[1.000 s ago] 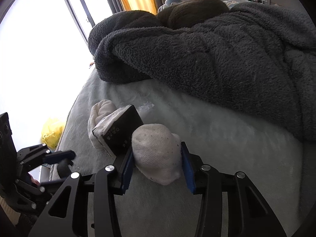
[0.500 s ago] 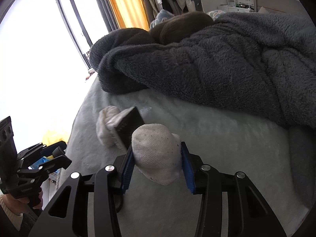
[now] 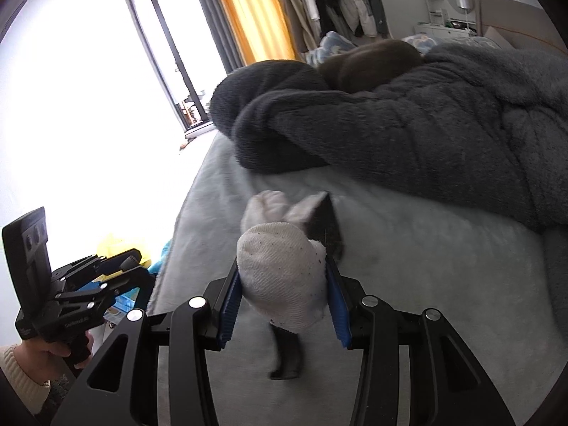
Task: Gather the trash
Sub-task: 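Carry the tissue ball and clip over the black bin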
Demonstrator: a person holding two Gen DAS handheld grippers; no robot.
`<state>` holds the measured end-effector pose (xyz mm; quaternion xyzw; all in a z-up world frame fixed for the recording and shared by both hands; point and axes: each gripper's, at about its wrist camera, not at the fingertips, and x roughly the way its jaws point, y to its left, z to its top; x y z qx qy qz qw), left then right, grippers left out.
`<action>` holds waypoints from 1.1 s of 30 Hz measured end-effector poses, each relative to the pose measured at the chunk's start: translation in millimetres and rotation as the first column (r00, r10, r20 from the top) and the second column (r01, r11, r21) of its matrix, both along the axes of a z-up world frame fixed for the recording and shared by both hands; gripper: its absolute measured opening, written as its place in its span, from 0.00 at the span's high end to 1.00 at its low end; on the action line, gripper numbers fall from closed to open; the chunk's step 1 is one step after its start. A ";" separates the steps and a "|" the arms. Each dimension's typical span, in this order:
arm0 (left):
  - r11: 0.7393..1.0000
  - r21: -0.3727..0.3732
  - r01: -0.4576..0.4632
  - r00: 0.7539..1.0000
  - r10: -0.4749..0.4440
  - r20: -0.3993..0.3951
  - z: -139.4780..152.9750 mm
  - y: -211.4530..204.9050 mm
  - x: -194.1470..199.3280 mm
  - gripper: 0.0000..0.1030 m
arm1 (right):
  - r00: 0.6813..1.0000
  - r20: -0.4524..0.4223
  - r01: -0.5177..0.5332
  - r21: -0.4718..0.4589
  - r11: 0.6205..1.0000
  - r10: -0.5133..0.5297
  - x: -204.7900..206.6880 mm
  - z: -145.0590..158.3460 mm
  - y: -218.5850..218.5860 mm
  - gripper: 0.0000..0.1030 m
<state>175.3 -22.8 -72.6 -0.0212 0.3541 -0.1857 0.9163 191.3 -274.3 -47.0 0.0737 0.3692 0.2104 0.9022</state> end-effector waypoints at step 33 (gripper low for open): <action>0.972 0.079 -0.222 0.960 0.232 -0.156 -40.8 143.9 -3.3 0.53 | 0.969 0.026 -0.246 -0.006 0.969 0.246 6.8 8.8 175.2 0.57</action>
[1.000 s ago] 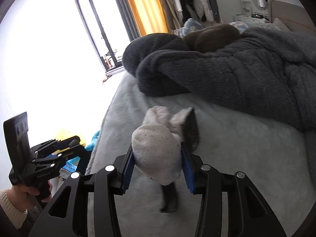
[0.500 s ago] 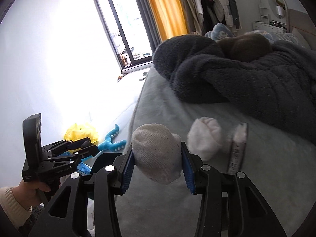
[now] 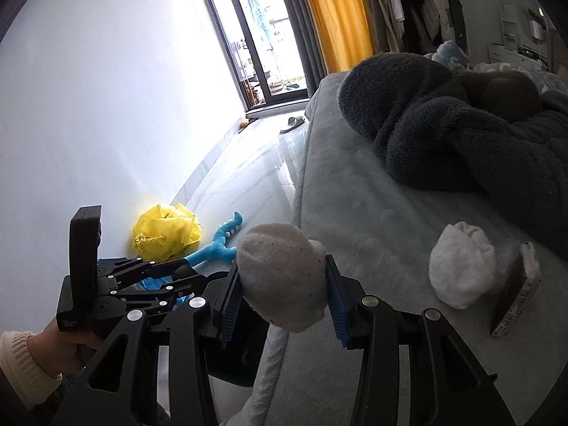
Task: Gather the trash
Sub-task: 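Carry the tissue ball and clip over the black bin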
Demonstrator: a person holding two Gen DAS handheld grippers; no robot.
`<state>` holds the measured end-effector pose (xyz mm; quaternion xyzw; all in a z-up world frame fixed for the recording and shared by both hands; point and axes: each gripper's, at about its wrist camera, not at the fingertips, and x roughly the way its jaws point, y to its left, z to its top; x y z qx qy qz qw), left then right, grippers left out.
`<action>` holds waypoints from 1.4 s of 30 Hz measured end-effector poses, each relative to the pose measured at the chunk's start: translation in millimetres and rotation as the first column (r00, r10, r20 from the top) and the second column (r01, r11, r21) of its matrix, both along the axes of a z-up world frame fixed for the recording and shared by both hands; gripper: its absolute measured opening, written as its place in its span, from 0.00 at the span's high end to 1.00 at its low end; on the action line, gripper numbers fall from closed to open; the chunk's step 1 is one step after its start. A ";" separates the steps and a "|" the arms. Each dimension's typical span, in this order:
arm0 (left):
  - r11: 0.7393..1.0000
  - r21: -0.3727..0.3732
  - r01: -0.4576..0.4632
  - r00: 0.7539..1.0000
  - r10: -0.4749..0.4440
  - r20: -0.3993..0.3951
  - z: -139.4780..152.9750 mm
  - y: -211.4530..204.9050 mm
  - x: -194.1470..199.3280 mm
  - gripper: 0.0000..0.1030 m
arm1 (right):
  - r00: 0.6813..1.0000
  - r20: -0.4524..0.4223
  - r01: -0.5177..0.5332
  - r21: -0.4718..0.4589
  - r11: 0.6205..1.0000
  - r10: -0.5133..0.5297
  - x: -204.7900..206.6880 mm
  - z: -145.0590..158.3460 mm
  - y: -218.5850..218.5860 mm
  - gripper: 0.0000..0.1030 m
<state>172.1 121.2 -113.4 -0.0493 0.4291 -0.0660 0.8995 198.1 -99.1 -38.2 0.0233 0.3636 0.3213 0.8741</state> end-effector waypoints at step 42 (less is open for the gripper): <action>0.991 -0.060 -0.115 0.947 0.091 -0.309 -81.0 98.9 -22.0 0.14 | 0.974 -0.180 -0.153 -0.084 0.985 0.136 15.1 -83.4 154.4 0.57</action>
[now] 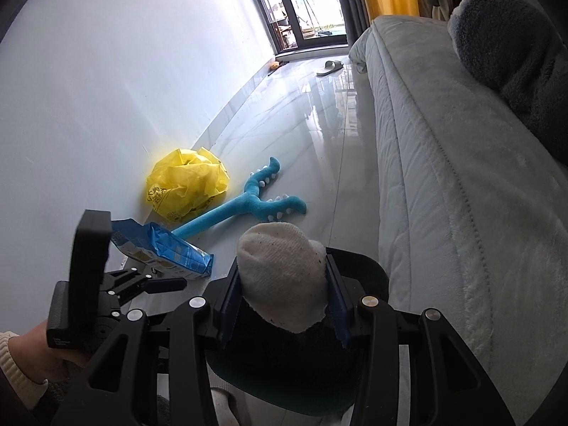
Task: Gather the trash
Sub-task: 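Carry the tissue ball and clip over the black bin, then open both tools to drop the clip and tissue ball into the bin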
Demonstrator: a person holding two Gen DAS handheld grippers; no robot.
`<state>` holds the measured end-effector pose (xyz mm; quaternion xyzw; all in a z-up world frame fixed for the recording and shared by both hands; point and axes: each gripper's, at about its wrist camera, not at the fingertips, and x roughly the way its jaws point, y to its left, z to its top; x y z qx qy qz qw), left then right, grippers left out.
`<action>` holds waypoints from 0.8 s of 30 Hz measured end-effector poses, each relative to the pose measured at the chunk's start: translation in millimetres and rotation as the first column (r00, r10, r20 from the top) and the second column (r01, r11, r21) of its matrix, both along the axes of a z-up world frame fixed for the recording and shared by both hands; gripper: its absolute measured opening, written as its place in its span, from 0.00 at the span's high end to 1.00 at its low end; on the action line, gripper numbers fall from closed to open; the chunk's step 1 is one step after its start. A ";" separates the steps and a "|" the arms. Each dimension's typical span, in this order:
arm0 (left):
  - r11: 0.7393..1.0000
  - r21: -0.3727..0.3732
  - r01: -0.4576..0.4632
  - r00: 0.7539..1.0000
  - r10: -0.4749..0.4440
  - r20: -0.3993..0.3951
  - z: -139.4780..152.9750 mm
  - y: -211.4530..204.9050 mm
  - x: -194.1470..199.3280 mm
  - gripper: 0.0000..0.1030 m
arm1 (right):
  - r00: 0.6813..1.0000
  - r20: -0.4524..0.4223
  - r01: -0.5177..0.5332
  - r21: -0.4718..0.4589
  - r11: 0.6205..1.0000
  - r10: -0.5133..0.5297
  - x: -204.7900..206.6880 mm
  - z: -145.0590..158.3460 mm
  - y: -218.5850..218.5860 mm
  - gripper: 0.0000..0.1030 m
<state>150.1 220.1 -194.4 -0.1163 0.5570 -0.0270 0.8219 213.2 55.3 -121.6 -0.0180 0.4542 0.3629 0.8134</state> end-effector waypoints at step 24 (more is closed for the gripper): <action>0.994 0.090 -0.066 0.868 0.013 0.496 124.2 19.3 -24.8 0.08 | 0.988 -0.155 -0.035 -0.154 0.988 0.011 -2.3 -82.8 49.5 0.56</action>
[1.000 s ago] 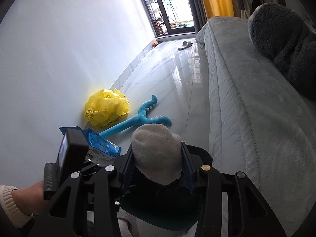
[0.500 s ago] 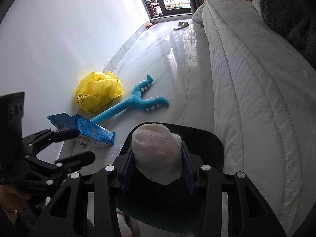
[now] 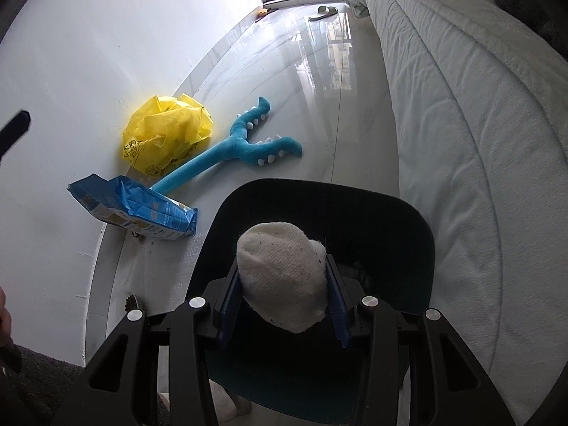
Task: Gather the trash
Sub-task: 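Open both tools to drop the clip and tissue ball into the bin, then move both tools back over the remaining items on the bed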
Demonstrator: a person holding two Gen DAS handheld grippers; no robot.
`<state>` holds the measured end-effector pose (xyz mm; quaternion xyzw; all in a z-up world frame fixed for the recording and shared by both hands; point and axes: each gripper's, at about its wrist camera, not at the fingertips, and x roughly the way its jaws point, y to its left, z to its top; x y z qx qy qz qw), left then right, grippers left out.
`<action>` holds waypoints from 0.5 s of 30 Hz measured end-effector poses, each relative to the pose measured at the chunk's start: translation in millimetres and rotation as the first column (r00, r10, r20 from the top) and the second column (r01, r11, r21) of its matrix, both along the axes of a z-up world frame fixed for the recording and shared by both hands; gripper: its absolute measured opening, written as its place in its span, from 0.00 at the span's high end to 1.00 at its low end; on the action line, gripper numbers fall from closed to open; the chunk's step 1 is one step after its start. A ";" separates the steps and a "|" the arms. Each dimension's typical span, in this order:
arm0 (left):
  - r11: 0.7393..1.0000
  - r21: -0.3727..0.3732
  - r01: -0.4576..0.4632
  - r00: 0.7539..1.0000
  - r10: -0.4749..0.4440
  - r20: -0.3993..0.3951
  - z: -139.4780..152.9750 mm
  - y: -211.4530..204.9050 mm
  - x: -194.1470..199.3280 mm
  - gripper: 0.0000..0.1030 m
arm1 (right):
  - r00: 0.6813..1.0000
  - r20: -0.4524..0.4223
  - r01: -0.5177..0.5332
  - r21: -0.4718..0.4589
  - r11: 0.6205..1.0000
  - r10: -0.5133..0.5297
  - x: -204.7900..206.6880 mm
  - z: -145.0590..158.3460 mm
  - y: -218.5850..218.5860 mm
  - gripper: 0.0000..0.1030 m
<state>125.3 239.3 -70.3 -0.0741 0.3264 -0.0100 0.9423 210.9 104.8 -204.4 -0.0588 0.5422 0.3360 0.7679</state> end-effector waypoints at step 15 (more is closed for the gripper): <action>0.998 0.030 -0.048 0.978 0.041 0.204 61.1 -25.7 -13.7 0.06 | 0.999 -0.025 -0.049 -0.097 0.994 0.047 -7.0 -25.8 15.2 0.54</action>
